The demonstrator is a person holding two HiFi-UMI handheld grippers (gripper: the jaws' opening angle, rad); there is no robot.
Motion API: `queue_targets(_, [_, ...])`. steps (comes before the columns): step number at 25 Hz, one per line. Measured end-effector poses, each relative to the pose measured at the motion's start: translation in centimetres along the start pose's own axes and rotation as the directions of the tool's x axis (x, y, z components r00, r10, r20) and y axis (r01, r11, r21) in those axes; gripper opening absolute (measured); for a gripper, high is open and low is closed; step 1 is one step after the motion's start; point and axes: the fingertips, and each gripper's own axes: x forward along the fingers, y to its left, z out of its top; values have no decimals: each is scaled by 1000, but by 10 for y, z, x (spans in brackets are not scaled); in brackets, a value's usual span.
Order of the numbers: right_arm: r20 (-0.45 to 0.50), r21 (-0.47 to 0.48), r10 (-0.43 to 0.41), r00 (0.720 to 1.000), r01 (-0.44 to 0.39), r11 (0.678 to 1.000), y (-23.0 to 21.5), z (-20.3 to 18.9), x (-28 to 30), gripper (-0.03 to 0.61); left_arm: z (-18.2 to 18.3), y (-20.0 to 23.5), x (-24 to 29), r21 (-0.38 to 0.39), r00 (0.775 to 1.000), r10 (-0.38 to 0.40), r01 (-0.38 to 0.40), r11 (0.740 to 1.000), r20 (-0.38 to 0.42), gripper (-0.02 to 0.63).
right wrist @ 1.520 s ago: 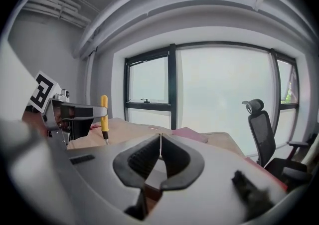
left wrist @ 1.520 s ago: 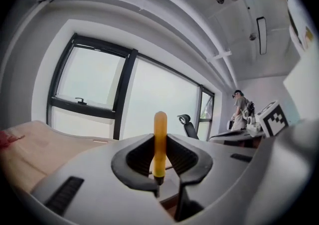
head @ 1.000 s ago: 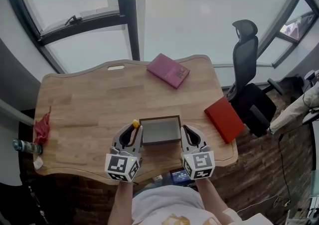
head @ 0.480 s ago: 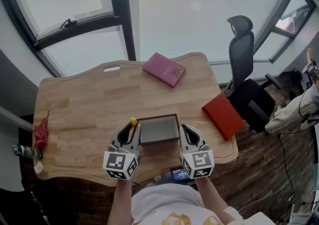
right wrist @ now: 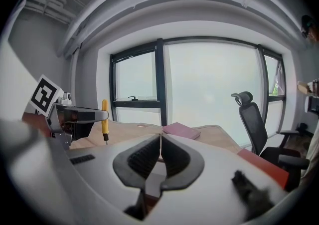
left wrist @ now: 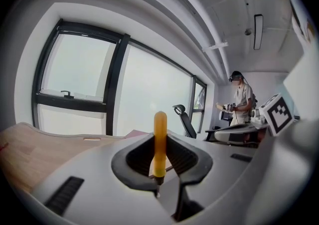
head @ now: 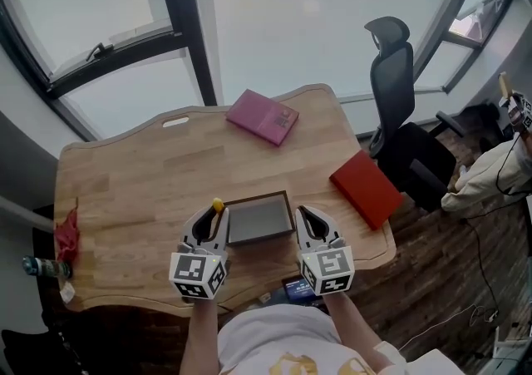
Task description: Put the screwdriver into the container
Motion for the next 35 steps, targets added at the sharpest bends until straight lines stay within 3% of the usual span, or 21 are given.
queue_targets(6, [-12,7,15,1000,-15,1000,-3,-2,9,32,-8,-1,11,-5,999,-9,9,1000,-35,78])
queue_targets(16, [-51,47,37,998,-34,998,-14,-14,26,32,-40,-5,40,24,984,-51,56,998,-173,78])
queue_targets(25, [-103,96,40,994,-30,995,-28,-34,41,32,-73,-22,64,23,938,-140,155,988,-316,78])
queue_targets(35, [-146,131,46,988,-27,991,-39,-51,56,32,-97,-30,85,69,881,-180,233,970,-438,78])
